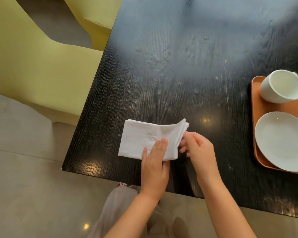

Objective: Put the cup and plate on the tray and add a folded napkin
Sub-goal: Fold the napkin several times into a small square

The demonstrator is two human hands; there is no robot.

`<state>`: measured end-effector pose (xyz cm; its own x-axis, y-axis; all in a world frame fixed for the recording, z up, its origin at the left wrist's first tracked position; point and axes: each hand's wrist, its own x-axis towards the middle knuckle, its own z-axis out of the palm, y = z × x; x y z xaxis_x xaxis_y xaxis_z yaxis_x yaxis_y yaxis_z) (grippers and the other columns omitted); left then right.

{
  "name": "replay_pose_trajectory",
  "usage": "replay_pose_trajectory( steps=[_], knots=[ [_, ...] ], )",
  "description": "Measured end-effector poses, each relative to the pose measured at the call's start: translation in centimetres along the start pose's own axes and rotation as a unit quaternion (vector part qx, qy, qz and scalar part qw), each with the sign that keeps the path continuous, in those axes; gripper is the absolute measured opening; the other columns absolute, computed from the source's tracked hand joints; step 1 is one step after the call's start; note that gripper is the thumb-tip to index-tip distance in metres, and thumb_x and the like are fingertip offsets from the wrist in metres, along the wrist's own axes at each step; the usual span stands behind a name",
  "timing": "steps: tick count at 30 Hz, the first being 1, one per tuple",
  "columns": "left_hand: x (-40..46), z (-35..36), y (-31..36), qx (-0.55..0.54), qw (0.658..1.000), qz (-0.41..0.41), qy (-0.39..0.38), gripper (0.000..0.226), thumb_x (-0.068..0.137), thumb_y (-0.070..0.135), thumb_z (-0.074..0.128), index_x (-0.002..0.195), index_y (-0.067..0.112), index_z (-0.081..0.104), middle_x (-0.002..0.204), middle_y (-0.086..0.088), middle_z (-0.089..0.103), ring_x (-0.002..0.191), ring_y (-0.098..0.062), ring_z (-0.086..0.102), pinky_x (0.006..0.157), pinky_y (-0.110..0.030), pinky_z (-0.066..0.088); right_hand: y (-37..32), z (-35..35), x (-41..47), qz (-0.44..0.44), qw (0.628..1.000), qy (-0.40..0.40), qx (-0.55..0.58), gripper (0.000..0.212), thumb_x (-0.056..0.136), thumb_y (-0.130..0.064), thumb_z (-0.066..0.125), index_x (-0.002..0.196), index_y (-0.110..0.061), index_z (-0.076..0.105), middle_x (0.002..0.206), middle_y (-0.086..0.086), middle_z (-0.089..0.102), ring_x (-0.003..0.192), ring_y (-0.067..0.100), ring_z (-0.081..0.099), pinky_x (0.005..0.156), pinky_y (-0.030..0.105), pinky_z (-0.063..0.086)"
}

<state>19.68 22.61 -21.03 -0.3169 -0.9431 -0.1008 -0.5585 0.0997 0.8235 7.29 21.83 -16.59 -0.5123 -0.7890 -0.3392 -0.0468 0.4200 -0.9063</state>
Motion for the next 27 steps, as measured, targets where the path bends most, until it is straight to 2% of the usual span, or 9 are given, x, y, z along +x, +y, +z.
replay_pose_trajectory(
  steps=[3,5,6,8,11,13,16,20,27],
  knots=[
    [-1.1,-1.0,0.2,-0.143,0.988,-0.019,-0.047,0.050,0.094,0.003,0.043,0.133,0.034,0.039,0.126,0.000,0.060,0.116,0.001,0.051,0.109,-0.055,0.026,1.3,-2.0,-0.2,-0.032,0.998,-0.014,-0.054,0.043,0.089,-0.004,0.048,0.115,-0.037,0.054,0.107,-0.022,0.059,0.086,-0.008,0.056,0.067,0.002,0.042],
    [-1.7,-1.8,0.0,-0.204,0.974,-0.045,-0.081,0.039,0.095,0.012,0.044,0.124,0.038,0.049,0.100,-0.016,0.065,0.093,-0.016,0.058,0.089,-0.056,0.040,1.9,-2.7,-0.2,-0.036,0.993,-0.085,-0.078,0.057,0.087,0.004,0.051,0.120,-0.042,0.047,0.124,-0.021,0.051,0.101,-0.011,0.050,0.075,0.002,0.041],
    [-1.9,-2.2,-0.2,-0.229,0.967,-0.066,-0.091,0.032,0.093,0.020,0.044,0.117,0.040,0.053,0.089,-0.016,0.062,0.079,-0.015,0.058,0.079,-0.050,0.044,2.1,-2.9,-0.2,-0.044,0.987,-0.122,-0.096,0.055,0.087,0.002,0.054,0.116,-0.045,0.050,0.125,-0.022,0.051,0.106,-0.010,0.049,0.077,0.006,0.043],
    [-2.3,-2.9,-0.6,-0.262,0.954,-0.100,-0.102,0.021,0.092,0.030,0.045,0.107,0.038,0.058,0.081,-0.008,0.061,0.074,-0.015,0.052,0.071,-0.036,0.044,2.2,-3.1,0.0,-0.069,0.973,-0.173,-0.140,0.039,0.087,-0.013,0.061,0.104,-0.048,0.059,0.117,-0.029,0.056,0.112,-0.006,0.048,0.082,0.016,0.042],
    [-2.9,-4.1,-1.4,-0.290,0.946,-0.128,-0.071,0.017,0.088,0.033,0.051,0.101,0.037,0.062,0.095,0.015,0.071,0.093,-0.003,0.063,0.079,-0.018,0.050,2.3,-3.0,-0.4,-0.066,0.959,-0.209,-0.179,0.037,0.084,-0.022,0.063,0.093,-0.058,0.060,0.104,-0.033,0.060,0.104,-0.006,0.048,0.079,0.019,0.038],
    [-3.3,-4.8,-2.0,-0.288,0.947,-0.137,-0.019,0.019,0.084,0.032,0.054,0.098,0.034,0.066,0.099,0.016,0.071,0.097,-0.003,0.064,0.079,-0.015,0.050,2.5,-2.7,-0.9,-0.076,0.950,-0.222,-0.205,0.040,0.083,-0.023,0.064,0.087,-0.061,0.058,0.098,-0.024,0.061,0.101,-0.006,0.048,0.077,0.013,0.037],
    [-4.2,-5.4,-2.7,-0.255,0.952,-0.159,0.061,0.014,0.081,0.035,0.057,0.088,0.032,0.070,0.087,0.011,0.073,0.087,-0.004,0.066,0.072,-0.012,0.049,2.7,-1.8,-1.6,-0.104,0.941,-0.231,-0.224,0.023,0.082,-0.027,0.062,0.093,-0.047,0.062,0.100,-0.018,0.058,0.103,-0.005,0.047,0.080,0.006,0.038],
    [-5.1,-5.5,-3.2,-0.198,0.950,-0.199,0.140,0.012,0.085,0.023,0.061,0.080,0.032,0.067,0.078,0.014,0.071,0.078,-0.002,0.065,0.065,-0.008,0.047,3.0,0.0,-2.1,-0.138,0.943,-0.208,-0.221,0.008,0.083,-0.024,0.061,0.091,-0.023,0.064,0.091,-0.014,0.063,0.091,0.000,0.055,0.076,0.016,0.046],
    [-4.5,-5.5,-3.1,-0.065,0.952,-0.211,0.213,0.015,0.084,0.016,0.065,0.077,0.029,0.064,0.067,0.011,0.064,0.073,0.001,0.060,0.057,-0.004,0.042,3.7,2.6,-1.6,-0.101,0.955,-0.155,-0.234,0.009,0.084,-0.027,0.062,0.088,-0.035,0.059,0.081,-0.017,0.062,0.080,-0.003,0.057,0.065,0.016,0.050]
  ],
)
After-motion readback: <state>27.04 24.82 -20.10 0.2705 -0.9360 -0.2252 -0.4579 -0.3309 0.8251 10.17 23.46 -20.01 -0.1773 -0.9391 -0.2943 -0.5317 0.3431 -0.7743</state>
